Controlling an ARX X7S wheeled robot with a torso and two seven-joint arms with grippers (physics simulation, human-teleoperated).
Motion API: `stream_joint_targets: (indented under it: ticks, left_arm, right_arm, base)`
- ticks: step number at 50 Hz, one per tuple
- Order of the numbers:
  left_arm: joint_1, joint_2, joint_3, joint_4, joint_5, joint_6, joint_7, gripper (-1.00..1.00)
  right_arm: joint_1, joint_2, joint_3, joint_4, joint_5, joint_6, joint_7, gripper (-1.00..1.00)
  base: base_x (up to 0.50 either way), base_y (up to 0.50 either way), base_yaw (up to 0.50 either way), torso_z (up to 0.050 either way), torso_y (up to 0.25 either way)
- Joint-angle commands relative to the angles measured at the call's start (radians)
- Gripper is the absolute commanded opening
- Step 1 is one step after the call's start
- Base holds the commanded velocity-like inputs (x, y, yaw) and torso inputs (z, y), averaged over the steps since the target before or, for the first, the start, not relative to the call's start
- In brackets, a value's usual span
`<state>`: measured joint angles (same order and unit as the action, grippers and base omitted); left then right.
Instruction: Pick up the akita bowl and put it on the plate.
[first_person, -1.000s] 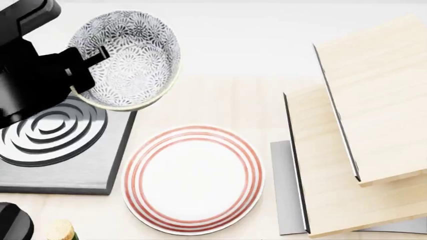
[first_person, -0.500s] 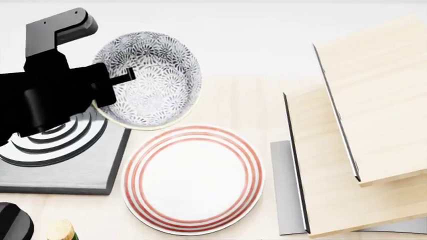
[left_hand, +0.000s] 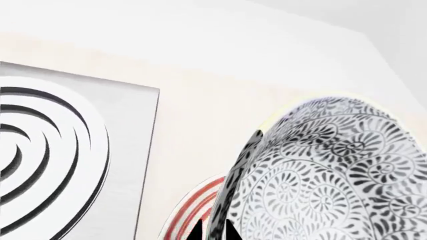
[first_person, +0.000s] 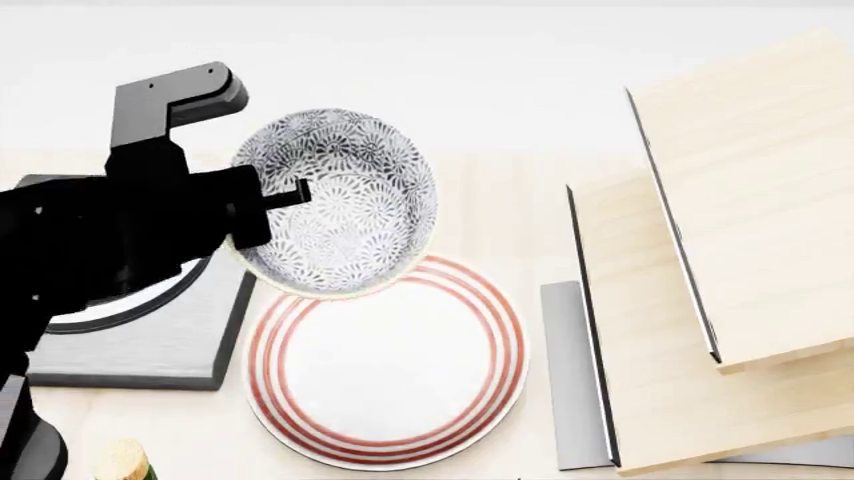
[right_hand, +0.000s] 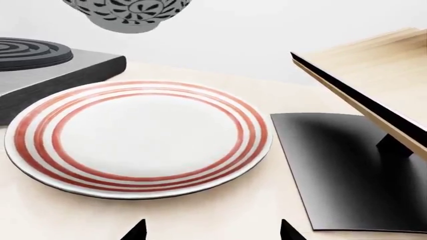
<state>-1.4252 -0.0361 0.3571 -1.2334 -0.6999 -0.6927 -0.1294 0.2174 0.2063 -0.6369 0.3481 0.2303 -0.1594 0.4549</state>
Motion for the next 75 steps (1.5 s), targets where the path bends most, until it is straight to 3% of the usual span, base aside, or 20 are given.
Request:
stream_joint_targets:
  ticks: [1,13,21,34,56,60,65,75]
  left_arm:
    - [-0.011,0.034,0.005,-0.072,0.003,0.057,0.044,-1.0]
    - [0.019,0.035,0.181,-0.071,-0.117,0.119,0.057,-1.0]
    - [0.023,0.033,0.122,-0.074,-0.096,0.099,0.063,-1.0]
    - [0.055,0.036,0.27,-0.074,-0.23,0.132,0.049,-1.0]
    - [0.099,0.036,0.268,-0.075,-0.25,0.149,0.039,-1.0]
    - [0.112,0.036,0.351,-0.074,-0.307,0.187,0.034,-1.0]
    - [0.114,0.036,0.318,-0.075,-0.326,0.171,0.027,-1.0]
    - [0.109,0.034,0.028,-0.075,-0.196,0.052,0.066,-1.0]
  right_arm:
    - [-0.006,-0.001,-0.011,0.041,0.006,0.034,0.008,1.0]
    - [0.008,-0.017,-0.016,0.096,0.008,0.01,-0.001,1.0]
    - [0.011,-0.02,-0.019,0.106,0.008,0.004,-0.001,1.0]
    - [0.01,-0.015,-0.023,0.096,0.011,0.013,0.003,1.0]
    - [0.017,-0.021,-0.03,0.124,0.014,-0.004,0.002,1.0]
    - [0.02,-0.025,-0.031,0.142,0.014,-0.014,-0.001,1.0]
    - [0.02,-0.025,-0.034,0.141,0.015,-0.012,-0.001,1.0]
    - [0.018,-0.023,-0.038,0.137,0.017,-0.008,0.003,1.0]
  base:
    - [0.0,0.0,0.0,0.0,0.0]
    - [0.0,0.0,0.0,-0.001,-0.023]
    - [0.0,0.0,0.0,0.0,-0.025]
    - [0.0,0.0,0.0,0.0,0.0]
    - [0.0,0.0,0.0,-0.001,-0.002]
    - [0.0,0.0,0.0,0.0,-0.024]
    - [0.0,0.0,0.0,0.0,-0.038]
    - [0.0,0.0,0.0,0.0,0.0]
